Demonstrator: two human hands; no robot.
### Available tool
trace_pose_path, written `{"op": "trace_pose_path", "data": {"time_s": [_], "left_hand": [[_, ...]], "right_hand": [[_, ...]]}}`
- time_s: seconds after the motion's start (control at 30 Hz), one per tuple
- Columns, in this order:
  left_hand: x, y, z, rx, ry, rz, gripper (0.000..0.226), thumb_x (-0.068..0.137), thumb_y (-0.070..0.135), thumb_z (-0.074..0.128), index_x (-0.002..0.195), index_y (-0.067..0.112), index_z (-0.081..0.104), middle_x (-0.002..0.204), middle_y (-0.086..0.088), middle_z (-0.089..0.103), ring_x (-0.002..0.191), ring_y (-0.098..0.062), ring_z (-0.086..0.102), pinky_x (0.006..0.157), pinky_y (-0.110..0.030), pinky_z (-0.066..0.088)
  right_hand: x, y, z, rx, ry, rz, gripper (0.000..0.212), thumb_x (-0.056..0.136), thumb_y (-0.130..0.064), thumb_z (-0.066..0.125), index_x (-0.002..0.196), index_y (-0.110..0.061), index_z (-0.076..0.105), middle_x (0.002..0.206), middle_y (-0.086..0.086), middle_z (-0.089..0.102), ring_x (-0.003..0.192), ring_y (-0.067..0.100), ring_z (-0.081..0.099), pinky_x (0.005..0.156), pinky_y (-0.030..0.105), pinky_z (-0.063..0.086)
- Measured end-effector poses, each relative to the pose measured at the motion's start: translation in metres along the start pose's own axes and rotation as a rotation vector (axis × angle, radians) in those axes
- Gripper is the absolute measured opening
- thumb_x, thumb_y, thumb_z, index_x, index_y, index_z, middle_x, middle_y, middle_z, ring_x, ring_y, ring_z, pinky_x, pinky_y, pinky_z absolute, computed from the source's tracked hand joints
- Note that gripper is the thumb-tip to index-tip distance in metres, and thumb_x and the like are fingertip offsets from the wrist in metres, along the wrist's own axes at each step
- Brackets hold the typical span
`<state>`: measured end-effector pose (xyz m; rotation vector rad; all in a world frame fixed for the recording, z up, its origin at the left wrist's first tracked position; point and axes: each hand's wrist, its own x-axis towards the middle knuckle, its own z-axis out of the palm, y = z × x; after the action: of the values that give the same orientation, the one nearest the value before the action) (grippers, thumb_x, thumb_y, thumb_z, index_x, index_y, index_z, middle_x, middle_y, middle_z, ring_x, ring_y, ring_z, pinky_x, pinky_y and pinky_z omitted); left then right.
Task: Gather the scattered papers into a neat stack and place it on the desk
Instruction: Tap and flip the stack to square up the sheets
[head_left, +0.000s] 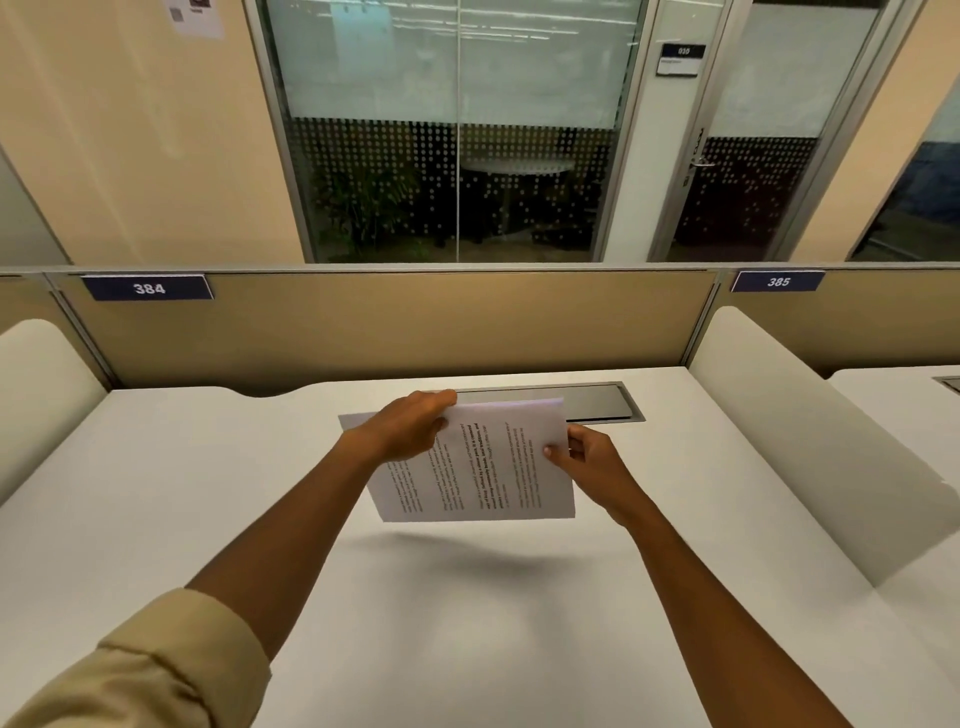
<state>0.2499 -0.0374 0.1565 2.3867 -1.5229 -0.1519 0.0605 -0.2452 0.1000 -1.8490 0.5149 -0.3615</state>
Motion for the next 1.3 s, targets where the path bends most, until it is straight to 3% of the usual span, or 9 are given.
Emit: {"op": "trace_pose_path", "data": {"time_s": [0.1,0.2,0.4,0.5,0.6,0.67,0.77,1.07,1.3], "left_hand": [[0.001,0.002,0.006,-0.049,0.035,-0.015,0.009,0.098,0.019,0.043,0.090,0.017,0.042,0.113,-0.009,0.065,0.089,-0.023,0.062,0.066,-0.031,0.056],[-0.003,0.001,0.009,-0.119,0.124,-0.038,0.012,0.097,0.027,0.048,0.090,0.016,0.048,0.108,-0.007,0.069,0.084,-0.023,0.066,0.070,-0.035,0.060],[-0.023,-0.030,0.016,-0.202,0.239,-0.218,0.030,0.084,0.044,0.066,0.079,0.019,0.051,0.079,0.000,0.068,0.070,-0.022,0.066,0.063,-0.038,0.058],[-0.037,-0.048,0.023,-0.345,0.275,-0.319,0.031,0.076,0.030,0.079,0.090,0.017,0.054,0.077,-0.007,0.068,0.069,-0.023,0.064,0.061,-0.034,0.055],[-0.050,-0.052,0.032,-0.686,0.319,-0.387,0.037,0.074,0.016,0.082,0.101,0.009,0.057,0.083,-0.015,0.070,0.075,-0.025,0.066,0.065,-0.029,0.055],[-0.058,-0.051,0.046,-0.920,0.300,-0.382,0.032,0.080,0.012,0.075,0.107,0.006,0.060,0.097,-0.015,0.072,0.090,-0.029,0.070,0.075,-0.033,0.058],[-0.067,-0.044,0.075,-1.056,0.279,-0.429,0.022,0.091,0.012,0.062,0.112,0.004,0.064,0.108,-0.012,0.071,0.102,-0.034,0.067,0.084,-0.042,0.057],[-0.073,-0.010,0.111,-0.995,0.628,-0.609,0.010,0.097,0.012,0.051,0.102,0.013,0.059,0.095,-0.003,0.067,0.087,-0.021,0.067,0.070,-0.029,0.054],[-0.081,0.000,0.114,-0.850,0.702,-0.602,0.009,0.098,0.013,0.049,0.104,0.016,0.055,0.091,0.002,0.063,0.080,-0.013,0.064,0.065,-0.021,0.051]], "right_hand": [[-0.003,-0.001,0.007,0.017,0.048,-0.018,0.015,0.095,-0.025,0.058,0.106,-0.018,0.064,0.102,0.004,0.071,0.091,0.023,0.069,0.077,0.033,0.058],[-0.008,-0.002,0.009,0.038,0.104,-0.035,0.009,0.096,-0.026,0.055,0.100,-0.024,0.062,0.098,0.001,0.071,0.085,0.020,0.070,0.071,0.031,0.057],[-0.015,0.011,-0.001,0.030,0.120,-0.014,0.021,0.093,-0.036,0.054,0.104,-0.020,0.060,0.097,0.001,0.072,0.081,0.022,0.072,0.068,0.033,0.059],[-0.020,0.020,-0.008,0.044,0.120,0.009,0.030,0.086,-0.044,0.053,0.105,-0.022,0.060,0.097,0.001,0.073,0.080,0.023,0.073,0.068,0.035,0.061],[-0.025,0.029,-0.011,0.094,0.133,0.027,0.028,0.088,-0.040,0.055,0.109,-0.022,0.061,0.098,0.002,0.074,0.082,0.025,0.073,0.070,0.040,0.062],[-0.028,0.033,-0.009,0.147,0.141,0.039,0.022,0.093,-0.035,0.056,0.110,-0.022,0.062,0.099,0.002,0.074,0.083,0.025,0.073,0.071,0.042,0.061],[-0.031,0.034,-0.003,0.208,0.162,0.056,0.018,0.097,-0.027,0.054,0.111,-0.020,0.062,0.099,0.003,0.073,0.084,0.025,0.072,0.072,0.042,0.061],[-0.027,0.032,0.009,0.134,0.199,0.057,0.023,0.097,-0.027,0.053,0.116,-0.017,0.060,0.104,0.005,0.070,0.091,0.025,0.070,0.078,0.041,0.061],[-0.031,0.042,0.018,0.127,0.218,0.085,0.022,0.098,-0.024,0.053,0.117,-0.015,0.058,0.106,0.007,0.068,0.096,0.024,0.067,0.079,0.037,0.059]]}}
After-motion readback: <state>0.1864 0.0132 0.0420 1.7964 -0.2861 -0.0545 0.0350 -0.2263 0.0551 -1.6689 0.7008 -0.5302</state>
